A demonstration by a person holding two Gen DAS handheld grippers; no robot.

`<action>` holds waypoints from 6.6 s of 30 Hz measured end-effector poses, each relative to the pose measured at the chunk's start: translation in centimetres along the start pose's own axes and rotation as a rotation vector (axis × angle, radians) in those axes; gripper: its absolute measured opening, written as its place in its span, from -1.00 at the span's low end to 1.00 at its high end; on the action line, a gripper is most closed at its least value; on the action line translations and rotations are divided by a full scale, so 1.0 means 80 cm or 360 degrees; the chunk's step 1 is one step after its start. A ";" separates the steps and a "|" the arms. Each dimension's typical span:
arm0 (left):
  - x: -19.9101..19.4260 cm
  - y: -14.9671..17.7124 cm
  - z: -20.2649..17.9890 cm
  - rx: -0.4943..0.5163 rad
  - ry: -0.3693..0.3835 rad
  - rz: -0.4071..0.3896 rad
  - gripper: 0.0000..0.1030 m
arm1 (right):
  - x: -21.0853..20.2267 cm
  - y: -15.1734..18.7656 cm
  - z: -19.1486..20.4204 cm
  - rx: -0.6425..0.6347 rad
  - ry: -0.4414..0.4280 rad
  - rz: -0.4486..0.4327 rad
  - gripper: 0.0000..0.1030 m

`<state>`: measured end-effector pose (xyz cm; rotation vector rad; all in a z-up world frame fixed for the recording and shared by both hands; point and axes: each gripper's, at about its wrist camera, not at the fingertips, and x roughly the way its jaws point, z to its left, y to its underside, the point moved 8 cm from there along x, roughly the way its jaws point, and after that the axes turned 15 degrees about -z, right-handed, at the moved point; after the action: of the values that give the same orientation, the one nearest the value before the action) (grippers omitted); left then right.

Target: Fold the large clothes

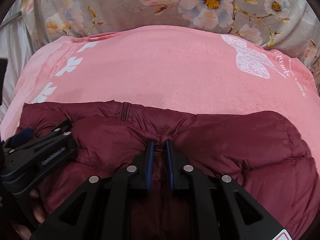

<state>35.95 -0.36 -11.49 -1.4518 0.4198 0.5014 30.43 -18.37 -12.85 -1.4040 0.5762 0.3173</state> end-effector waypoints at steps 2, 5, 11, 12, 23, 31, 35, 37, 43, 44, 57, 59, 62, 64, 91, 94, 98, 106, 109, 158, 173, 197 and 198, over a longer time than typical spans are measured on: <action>-0.030 -0.001 0.023 -0.0082 0.0087 -0.0023 0.75 | -0.026 -0.002 0.002 0.0025 -0.0020 -0.0028 -0.72; -0.073 -0.002 0.066 -0.0170 0.0115 -0.0066 0.75 | -0.083 0.004 0.009 0.0049 -0.0090 -0.0086 -0.72; -0.137 0.026 0.187 -0.0463 0.0079 -0.0054 0.79 | -0.157 0.042 0.043 0.0079 -0.0253 -0.0101 -0.72; -0.145 0.037 0.210 -0.0523 0.0055 -0.0041 0.79 | -0.169 0.052 0.051 0.0087 -0.0278 -0.0103 -0.72; -0.139 0.127 0.260 -0.0804 0.0193 0.0174 0.79 | -0.195 0.127 0.073 0.0116 -0.0286 -0.0059 -0.71; -0.122 0.129 0.217 -0.0789 0.0288 0.0187 0.90 | -0.188 0.136 0.074 0.0115 -0.0261 -0.0061 -0.71; -0.124 0.121 0.199 -0.0796 0.0356 0.0198 0.25 | -0.187 0.137 0.073 0.0134 -0.0267 -0.0054 -0.71; -0.131 0.114 0.194 -0.0816 0.0387 0.0196 -0.07 | -0.186 0.137 0.073 0.0127 -0.0261 -0.0054 -0.71; -0.177 0.082 0.185 -0.0770 0.0481 0.0056 -0.60 | -0.185 0.138 0.069 0.0131 -0.0254 -0.0052 -0.71; -0.183 0.077 0.184 -0.0766 0.0490 0.0039 -0.61 | -0.187 0.137 0.067 0.0144 -0.0257 -0.0056 -0.72; -0.181 0.100 0.230 -0.0787 0.0328 0.0116 -0.23 | -0.198 0.087 -0.004 0.0239 -0.0112 -0.0185 -0.74; -0.206 0.075 0.241 -0.0726 0.0231 -0.0019 -0.01 | -0.190 0.076 -0.021 0.0253 -0.0076 -0.0195 -0.74; -0.244 0.029 0.254 -0.0602 -0.0004 -0.0287 0.02 | -0.178 0.058 -0.031 0.0239 -0.0047 -0.0224 -0.74; -0.246 0.003 0.227 -0.0571 0.0105 -0.0329 0.01 | -0.168 0.053 -0.032 0.0227 -0.0040 -0.0215 -0.74; -0.175 0.072 0.131 -0.0275 0.0245 -0.0061 0.49 | -0.189 0.080 0.026 0.0202 -0.0208 -0.0073 -0.66; -0.196 0.090 0.212 -0.0452 0.0079 -0.0078 0.80 | -0.212 0.097 0.059 0.0158 -0.0316 -0.0050 -0.66; -0.172 0.145 0.263 -0.0752 0.0098 0.0150 0.80 | -0.206 0.124 0.083 0.0086 -0.0299 0.0006 -0.65; -0.159 0.147 0.216 -0.0826 0.0316 0.0199 0.38 | -0.203 0.129 0.081 0.0040 -0.0287 0.0000 -0.73; -0.169 0.130 0.195 -0.0796 0.0404 0.0207 -0.34 | -0.234 0.119 0.060 0.0191 -0.0306 -0.0044 -0.78; -0.358 -0.004 -0.215 -0.0113 0.1225 -0.0164 0.45 | -0.346 0.098 -0.223 0.0402 -0.0003 -0.0298 -0.68; -0.235 -0.087 -0.022 -0.0439 0.0496 -0.0287 0.44 | -0.220 -0.124 -0.135 0.0299 -0.0144 -0.0365 -0.06; -0.133 -0.017 -0.183 -0.0138 0.0533 0.0010 0.44 | -0.114 -0.016 -0.223 0.0484 0.0236 -0.0149 -0.96; -0.129 -0.012 -0.190 -0.0122 0.0528 0.0023 0.44 | -0.112 -0.012 -0.226 0.0481 0.0239 -0.0144 -0.96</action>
<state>28.41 -16.25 -6.14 -1.6125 0.6799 0.2891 20.14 -35.09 -8.17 -1.1625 0.6520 0.0482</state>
